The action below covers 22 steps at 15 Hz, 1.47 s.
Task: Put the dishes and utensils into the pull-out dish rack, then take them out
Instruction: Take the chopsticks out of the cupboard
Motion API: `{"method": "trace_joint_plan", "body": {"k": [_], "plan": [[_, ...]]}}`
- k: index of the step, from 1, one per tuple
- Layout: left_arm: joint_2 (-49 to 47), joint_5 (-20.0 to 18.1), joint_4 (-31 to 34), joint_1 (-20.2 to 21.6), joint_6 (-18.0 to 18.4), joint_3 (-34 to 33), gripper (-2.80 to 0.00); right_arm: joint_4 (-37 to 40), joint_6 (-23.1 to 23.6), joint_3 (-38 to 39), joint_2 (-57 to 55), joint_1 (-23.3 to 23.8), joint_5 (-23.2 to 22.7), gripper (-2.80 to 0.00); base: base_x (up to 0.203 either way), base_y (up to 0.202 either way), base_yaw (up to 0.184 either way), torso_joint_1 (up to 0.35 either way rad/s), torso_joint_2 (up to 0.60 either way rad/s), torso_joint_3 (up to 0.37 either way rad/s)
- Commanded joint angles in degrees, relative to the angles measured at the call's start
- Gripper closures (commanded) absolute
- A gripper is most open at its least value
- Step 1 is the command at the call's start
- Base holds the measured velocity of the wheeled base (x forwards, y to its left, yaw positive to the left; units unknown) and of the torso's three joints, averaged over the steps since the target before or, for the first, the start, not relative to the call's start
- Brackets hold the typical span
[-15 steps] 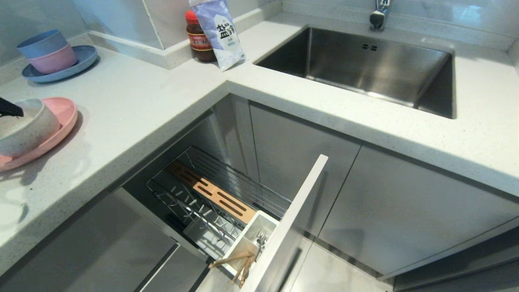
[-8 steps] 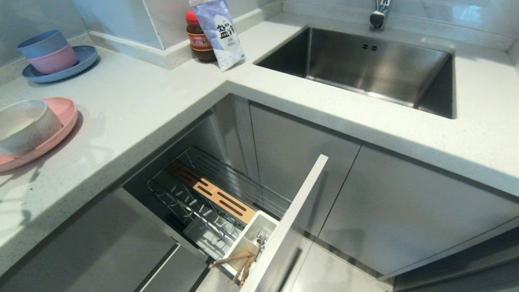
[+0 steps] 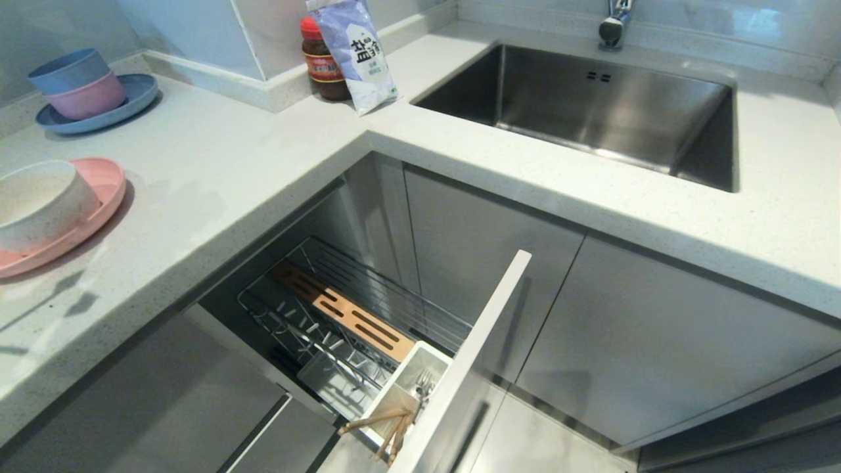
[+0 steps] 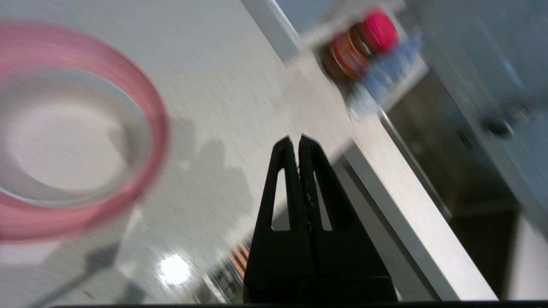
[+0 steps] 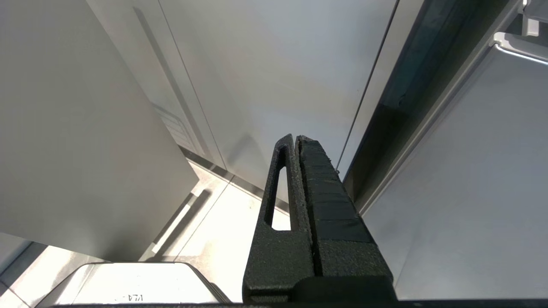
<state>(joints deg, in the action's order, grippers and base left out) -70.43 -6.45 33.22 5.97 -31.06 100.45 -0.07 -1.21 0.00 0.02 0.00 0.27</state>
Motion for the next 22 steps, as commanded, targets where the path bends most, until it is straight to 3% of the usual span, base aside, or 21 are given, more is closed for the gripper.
{"method": "trace_joint_plan", "body": {"k": [1, 5, 9, 13, 16, 22], "plan": [[2.64, 0.73, -0.24, -9.56, -2.76, -2.99, 0.0, -0.01, -0.02, 0.09, 0.15, 0.0, 0.0, 0.0, 0.0, 0.0, 0.0, 0.0, 0.0, 0.0], [2.03, 0.81, -0.28, -19.19, -4.73, -8.33, 0.0, -0.01, -0.02, 0.09, 0.15, 0.0, 0.0, 0.0, 0.0, 0.0, 0.0, 0.0, 0.0, 0.0], [-0.66, 0.65, -0.25, -26.41, -3.93, -12.98, 0.0, -0.01, -0.02, 0.09, 0.15, 0.0, 0.0, 0.0, 0.0, 0.0, 0.0, 0.0, 0.0, 0.0], [-4.33, 2.59, -0.17, -38.12, -2.52, -19.74, 0.0, -0.01, -0.02, 0.09, 0.15, 0.0, 0.0, 0.0, 0.0, 0.0, 0.0, 0.0, 0.0, 0.0], [-10.46, 3.98, 1.93, -40.21, -0.63, -21.93, 0.0, -0.01, -0.02, 0.09, 0.15, 0.0, 0.0, 0.0, 0.0, 0.0, 0.0, 0.0, 0.0, 0.0], [-20.59, 6.2, 16.72, -40.6, 5.2, -19.95, 0.0, -0.01, -0.02, 0.09, 0.15, 0.0, 0.0, 0.0, 0.0, 0.0, 0.0, 0.0, 0.0, 0.0]]}}
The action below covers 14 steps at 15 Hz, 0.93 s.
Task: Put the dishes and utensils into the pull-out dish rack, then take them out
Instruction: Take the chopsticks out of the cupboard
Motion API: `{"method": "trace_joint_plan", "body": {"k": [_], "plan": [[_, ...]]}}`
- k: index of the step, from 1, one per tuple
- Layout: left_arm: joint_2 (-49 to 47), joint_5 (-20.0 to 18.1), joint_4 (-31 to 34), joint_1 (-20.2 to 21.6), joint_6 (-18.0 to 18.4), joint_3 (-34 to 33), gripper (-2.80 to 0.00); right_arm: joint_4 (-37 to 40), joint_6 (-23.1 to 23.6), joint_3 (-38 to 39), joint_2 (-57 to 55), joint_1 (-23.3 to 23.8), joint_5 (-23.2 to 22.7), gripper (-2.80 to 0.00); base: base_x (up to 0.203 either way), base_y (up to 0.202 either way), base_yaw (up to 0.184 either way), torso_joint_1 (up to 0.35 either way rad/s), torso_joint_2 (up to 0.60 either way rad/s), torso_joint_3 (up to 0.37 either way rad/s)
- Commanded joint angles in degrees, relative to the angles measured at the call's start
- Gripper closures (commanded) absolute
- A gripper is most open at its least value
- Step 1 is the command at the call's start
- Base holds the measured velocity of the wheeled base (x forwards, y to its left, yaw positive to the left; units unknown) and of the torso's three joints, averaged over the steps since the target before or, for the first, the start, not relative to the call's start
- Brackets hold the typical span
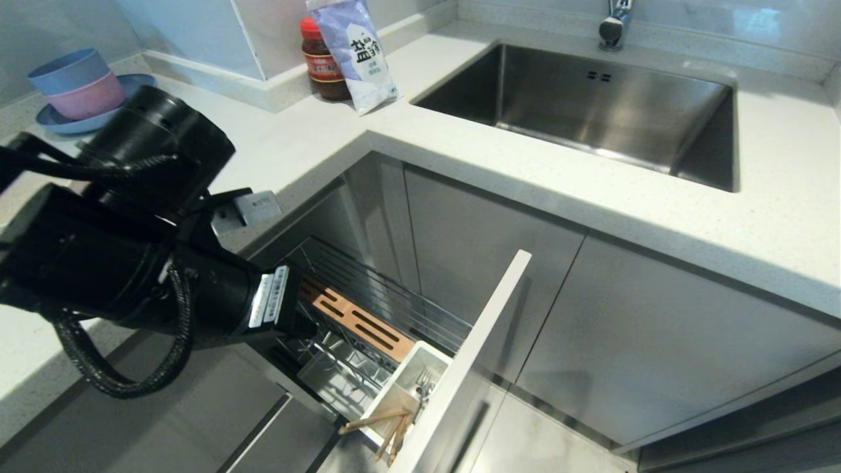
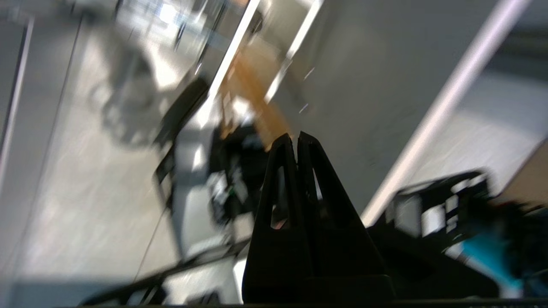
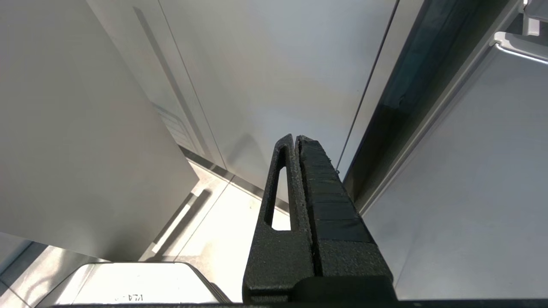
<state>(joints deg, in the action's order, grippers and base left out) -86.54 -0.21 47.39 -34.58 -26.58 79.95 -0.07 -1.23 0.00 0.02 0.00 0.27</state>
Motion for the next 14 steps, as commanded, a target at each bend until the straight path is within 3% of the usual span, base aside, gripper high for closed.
{"method": "trace_joint_plan", "body": {"k": [1, 6, 10, 14], "plan": [[-6.56, -0.16, 4.78, -0.04, 1.91, 1.08, 0.0, -0.01, 0.0, 0.09, 0.15, 0.0, 0.0, 0.0, 0.0, 0.0, 0.0, 0.0, 0.0, 0.0], [-14.98, -2.54, 12.56, 0.21, 2.76, 4.87, 0.0, -0.01, 0.0, 0.09, 0.15, 0.0, 0.0, 0.0, 0.0, 0.0, 0.0, 0.0, 0.0, 0.0], [-21.63, -4.04, 13.55, 2.63, 3.07, 6.65, 0.0, -0.01, 0.0, 0.09, 0.15, 0.0, 0.0, 0.0, 0.0, 0.0, 0.0, 0.0, 0.0, 0.0], [-26.54, -7.74, 18.13, 6.48, 8.24, 10.78, 0.0, -0.01, 0.0, 0.09, 0.15, 0.0, 0.0, 0.0, 0.0, 0.0, 0.0, 0.0, 0.0, 0.0]]}}
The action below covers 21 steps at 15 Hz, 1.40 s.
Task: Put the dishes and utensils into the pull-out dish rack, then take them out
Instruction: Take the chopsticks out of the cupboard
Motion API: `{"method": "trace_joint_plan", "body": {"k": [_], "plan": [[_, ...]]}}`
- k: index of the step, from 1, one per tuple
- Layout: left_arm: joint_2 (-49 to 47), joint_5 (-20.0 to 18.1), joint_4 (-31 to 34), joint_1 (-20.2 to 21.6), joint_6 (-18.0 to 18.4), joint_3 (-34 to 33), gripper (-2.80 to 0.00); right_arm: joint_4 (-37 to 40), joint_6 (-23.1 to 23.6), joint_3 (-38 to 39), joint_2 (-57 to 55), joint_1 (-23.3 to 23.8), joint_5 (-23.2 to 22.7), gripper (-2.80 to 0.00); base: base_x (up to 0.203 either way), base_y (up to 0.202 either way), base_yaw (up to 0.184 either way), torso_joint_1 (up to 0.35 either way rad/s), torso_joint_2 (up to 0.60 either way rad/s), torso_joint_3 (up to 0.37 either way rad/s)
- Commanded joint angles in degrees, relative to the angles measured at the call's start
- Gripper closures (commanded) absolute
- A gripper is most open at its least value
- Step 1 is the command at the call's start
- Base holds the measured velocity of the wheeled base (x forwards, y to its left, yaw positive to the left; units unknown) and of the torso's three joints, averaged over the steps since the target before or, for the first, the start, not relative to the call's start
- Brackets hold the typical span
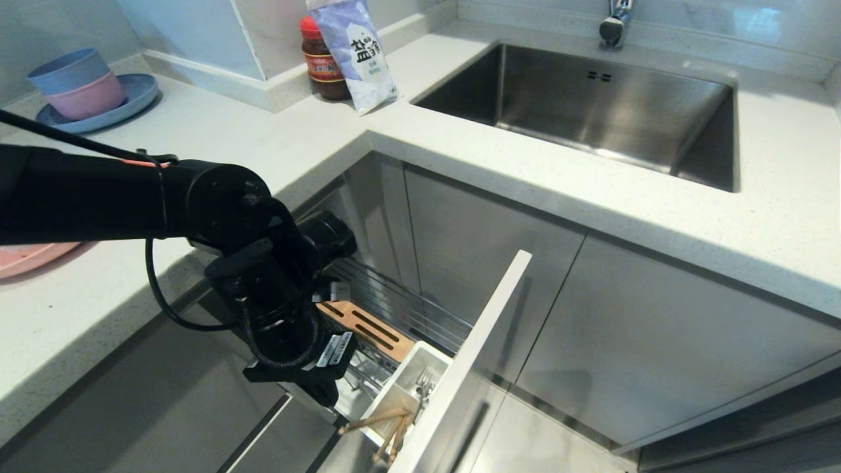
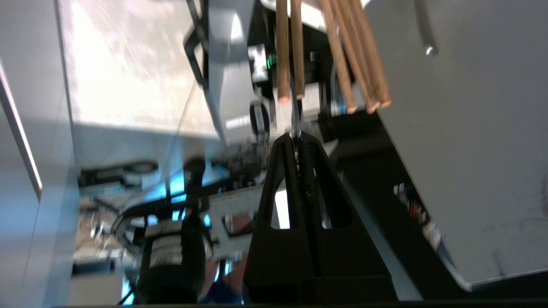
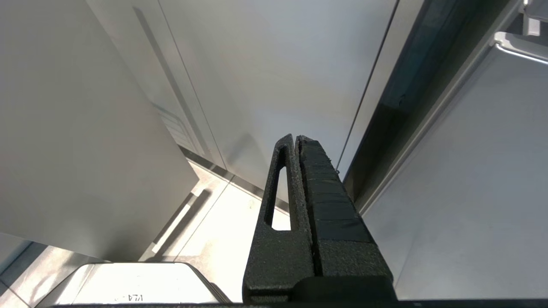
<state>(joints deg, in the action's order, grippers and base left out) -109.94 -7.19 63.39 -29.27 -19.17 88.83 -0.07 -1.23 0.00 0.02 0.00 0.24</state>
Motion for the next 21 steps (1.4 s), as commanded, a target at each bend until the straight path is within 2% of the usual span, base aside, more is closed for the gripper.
{"method": "trace_joint_plan", "body": {"k": [1, 4, 15, 21], "plan": [[-4.84, -1.6, 3.59, 1.88, 2.48, 2.83, -2.8, -0.01, 0.0, 0.09, 0.15, 0.0, 0.02, 0.0, 0.0, 0.0, 0.0, 0.0, 0.0, 0.0], [-9.63, -3.09, 4.92, 2.52, 4.11, 5.54, -2.8, -0.01, 0.0, 0.09, 0.15, 0.0, 0.02, 0.0, 0.0, 0.0, 0.0, 0.0, 0.0, 0.0], [-19.19, -3.7, 5.87, -0.18, 3.88, 9.35, -2.8, -0.01, 0.0, 0.09, 0.15, 0.0, 0.02, 0.0, 0.0, 0.0, 0.0, 0.0, 0.0, 0.0], [-22.58, -3.03, 11.45, -0.18, 5.69, 11.72, -2.8, -0.01, 0.0, 0.09, 0.15, 0.0, 0.02, 0.0, 0.0, 0.0, 0.0, 0.0, 0.0, 0.0]]}}
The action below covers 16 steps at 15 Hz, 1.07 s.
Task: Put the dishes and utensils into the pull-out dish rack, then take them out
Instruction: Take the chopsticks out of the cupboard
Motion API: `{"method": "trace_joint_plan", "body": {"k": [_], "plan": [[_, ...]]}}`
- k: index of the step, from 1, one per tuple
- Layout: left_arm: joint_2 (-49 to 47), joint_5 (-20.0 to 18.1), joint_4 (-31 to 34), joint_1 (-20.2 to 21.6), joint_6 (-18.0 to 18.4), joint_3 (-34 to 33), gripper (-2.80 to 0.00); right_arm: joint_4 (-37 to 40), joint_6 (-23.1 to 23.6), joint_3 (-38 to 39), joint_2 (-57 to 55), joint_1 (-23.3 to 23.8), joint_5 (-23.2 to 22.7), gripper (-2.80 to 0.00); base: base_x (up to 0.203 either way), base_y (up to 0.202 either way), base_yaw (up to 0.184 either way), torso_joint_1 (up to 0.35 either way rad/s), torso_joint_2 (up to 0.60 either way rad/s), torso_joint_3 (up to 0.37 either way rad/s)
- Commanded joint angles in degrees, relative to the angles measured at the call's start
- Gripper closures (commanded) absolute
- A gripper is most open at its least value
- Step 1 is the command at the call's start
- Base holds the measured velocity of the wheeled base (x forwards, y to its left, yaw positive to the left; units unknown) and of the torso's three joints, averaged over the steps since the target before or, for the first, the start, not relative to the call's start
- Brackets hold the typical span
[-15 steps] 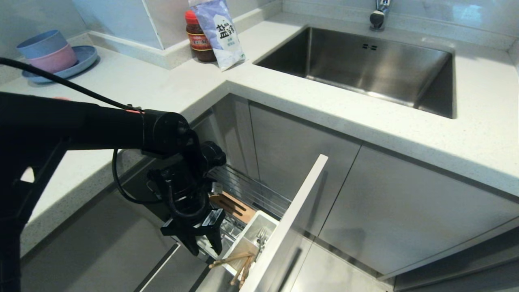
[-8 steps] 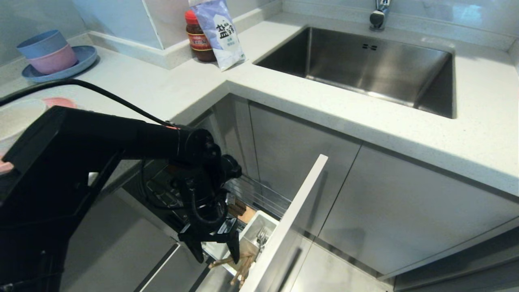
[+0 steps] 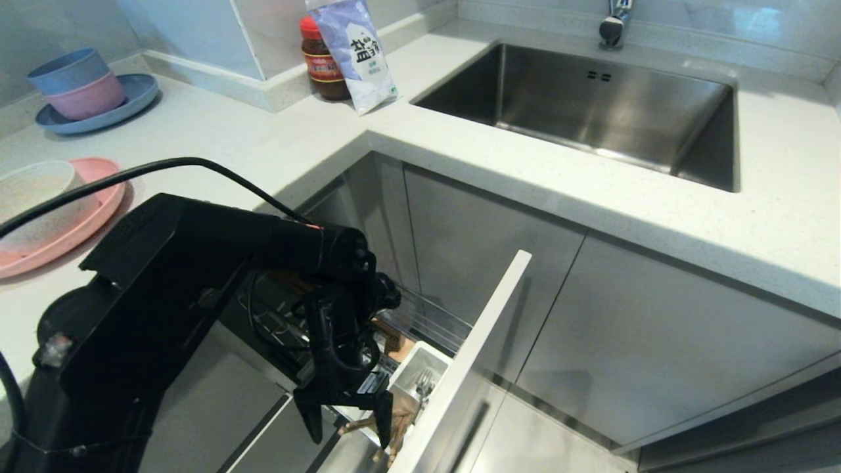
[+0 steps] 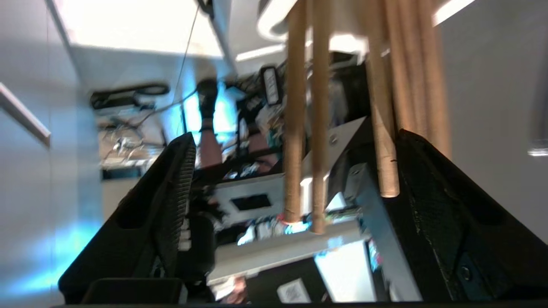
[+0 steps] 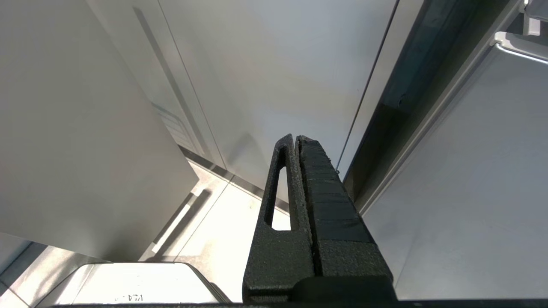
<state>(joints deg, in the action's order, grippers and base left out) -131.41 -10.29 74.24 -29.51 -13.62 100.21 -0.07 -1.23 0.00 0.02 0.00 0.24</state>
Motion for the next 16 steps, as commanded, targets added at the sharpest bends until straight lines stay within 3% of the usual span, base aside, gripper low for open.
{"method": "trace_joint_plan", "body": {"k": [1, 7, 16], "plan": [[-1.31, 0.18, 0.65, 0.16, 0.17, 0.69, -2.8, -0.01, 0.0, 0.09, 0.15, 0.0, 0.02, 0.0, 0.0, 0.0, 0.0, 0.0, 0.0, 0.0], [-1.16, 2.06, 0.33, 0.89, -0.06, 1.24, -2.8, -0.01, 0.0, 0.09, 0.15, 0.0, 0.02, 0.0, 0.0, 0.0, 0.0, 0.0, 0.0, 0.0], [-0.34, 1.67, -0.06, 2.22, -0.36, 2.61, -2.8, -0.01, 0.0, 0.09, 0.15, 0.0, 0.02, 0.0, 0.0, 0.0, 0.0, 0.0, 0.0, 0.0]]}}
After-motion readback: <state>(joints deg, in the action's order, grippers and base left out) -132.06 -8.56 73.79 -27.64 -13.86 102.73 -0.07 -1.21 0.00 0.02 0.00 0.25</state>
